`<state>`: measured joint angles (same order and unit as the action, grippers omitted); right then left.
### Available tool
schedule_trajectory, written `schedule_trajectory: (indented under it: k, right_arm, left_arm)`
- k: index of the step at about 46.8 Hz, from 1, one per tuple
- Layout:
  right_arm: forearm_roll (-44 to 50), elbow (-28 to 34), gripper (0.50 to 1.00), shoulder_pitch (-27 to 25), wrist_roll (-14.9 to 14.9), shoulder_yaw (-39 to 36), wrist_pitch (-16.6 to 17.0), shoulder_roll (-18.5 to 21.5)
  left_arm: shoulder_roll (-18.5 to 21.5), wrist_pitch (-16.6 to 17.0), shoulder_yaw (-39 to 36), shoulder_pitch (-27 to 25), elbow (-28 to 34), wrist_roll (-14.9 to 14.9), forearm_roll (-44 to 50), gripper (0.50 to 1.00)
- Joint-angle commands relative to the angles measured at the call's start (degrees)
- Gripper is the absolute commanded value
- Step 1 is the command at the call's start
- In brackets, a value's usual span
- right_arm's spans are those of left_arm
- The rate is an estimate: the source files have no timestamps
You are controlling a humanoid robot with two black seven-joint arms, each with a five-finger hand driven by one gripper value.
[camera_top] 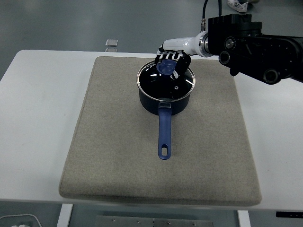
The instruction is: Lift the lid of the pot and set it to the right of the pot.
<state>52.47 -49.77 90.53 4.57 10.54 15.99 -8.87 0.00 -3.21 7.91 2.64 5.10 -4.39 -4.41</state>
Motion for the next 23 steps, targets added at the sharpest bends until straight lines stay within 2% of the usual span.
schedule_trajectory:
  k: [1,14,19,23]
  right_arm:
    - [0.0,0.02,0.756,-0.09,0.0,0.0,0.0,0.0]
    - [0.0,0.02,0.658,-0.09,0.09,0.0,0.44,0.0]
    - [0.08,0.02,0.646,0.0,0.09,0.0,0.53,0.0]
    - [1.05,0.02,0.613,0.09,0.09,0.0,0.62,0.0]
  left_arm:
    - [0.0,-0.04,0.0,0.0,-0.09,0.0,-0.07,1.0]
    - [0.0,0.04,0.0,0.0,-0.09,0.0,0.02,1.0]
    - [0.0,0.04,0.0,0.0,-0.09,0.0,0.02,1.0]
    - [0.0,0.04,0.0,0.0,0.0,0.0,0.02,1.0]
